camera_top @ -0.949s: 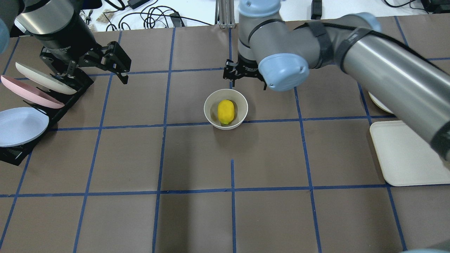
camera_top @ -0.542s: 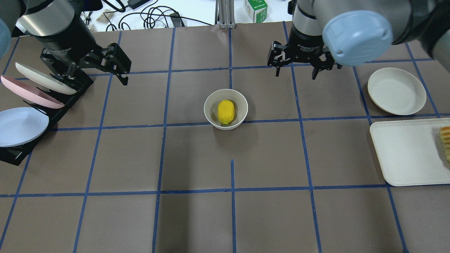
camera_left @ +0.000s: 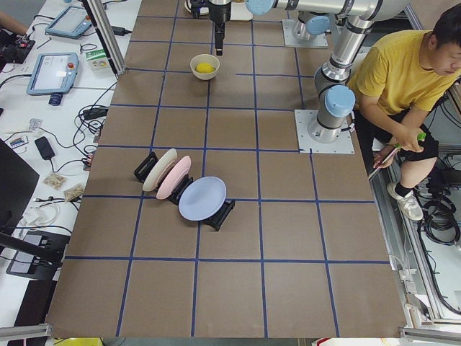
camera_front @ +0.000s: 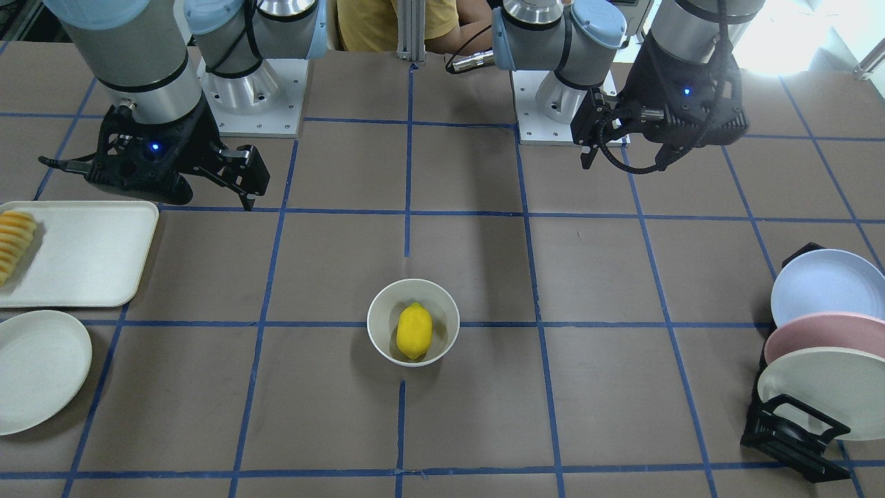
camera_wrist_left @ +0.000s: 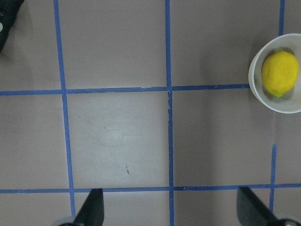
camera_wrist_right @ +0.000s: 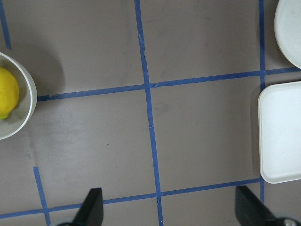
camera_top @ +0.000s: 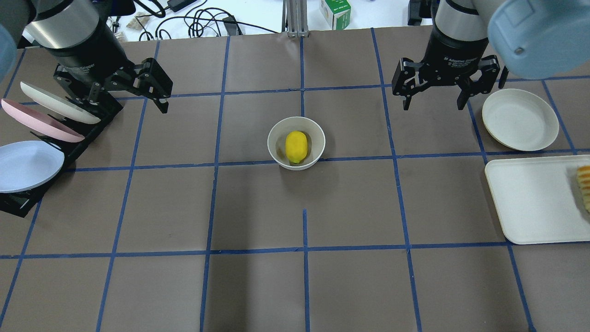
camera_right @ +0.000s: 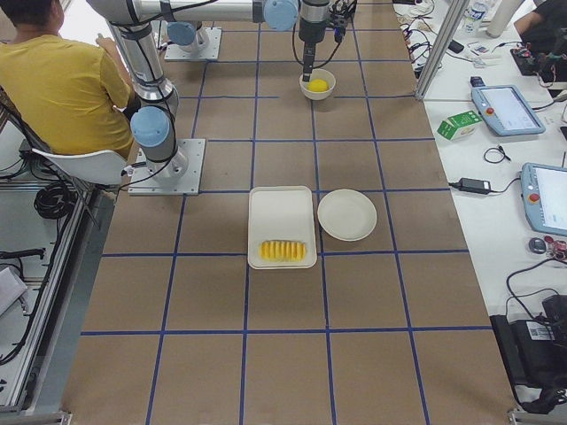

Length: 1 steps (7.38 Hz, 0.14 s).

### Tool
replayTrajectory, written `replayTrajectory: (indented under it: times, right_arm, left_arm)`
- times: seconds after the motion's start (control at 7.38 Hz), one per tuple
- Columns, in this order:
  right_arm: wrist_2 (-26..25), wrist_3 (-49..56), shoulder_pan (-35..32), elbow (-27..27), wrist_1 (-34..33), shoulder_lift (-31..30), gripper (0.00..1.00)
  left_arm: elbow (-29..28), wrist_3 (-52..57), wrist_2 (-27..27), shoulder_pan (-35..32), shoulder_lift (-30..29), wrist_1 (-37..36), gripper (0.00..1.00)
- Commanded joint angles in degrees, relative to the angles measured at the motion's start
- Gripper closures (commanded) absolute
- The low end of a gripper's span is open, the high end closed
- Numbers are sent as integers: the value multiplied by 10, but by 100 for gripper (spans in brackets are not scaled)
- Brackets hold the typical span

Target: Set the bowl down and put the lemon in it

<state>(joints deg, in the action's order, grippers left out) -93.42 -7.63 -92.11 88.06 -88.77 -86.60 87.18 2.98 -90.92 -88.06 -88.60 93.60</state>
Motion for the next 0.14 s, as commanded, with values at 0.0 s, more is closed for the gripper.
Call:
replayTrajectory:
  times: [0.0]
  right_arm:
    - [30,3,2,0,12,-8,0]
  left_arm:
    - [-1,0,0,0,0,0,0]
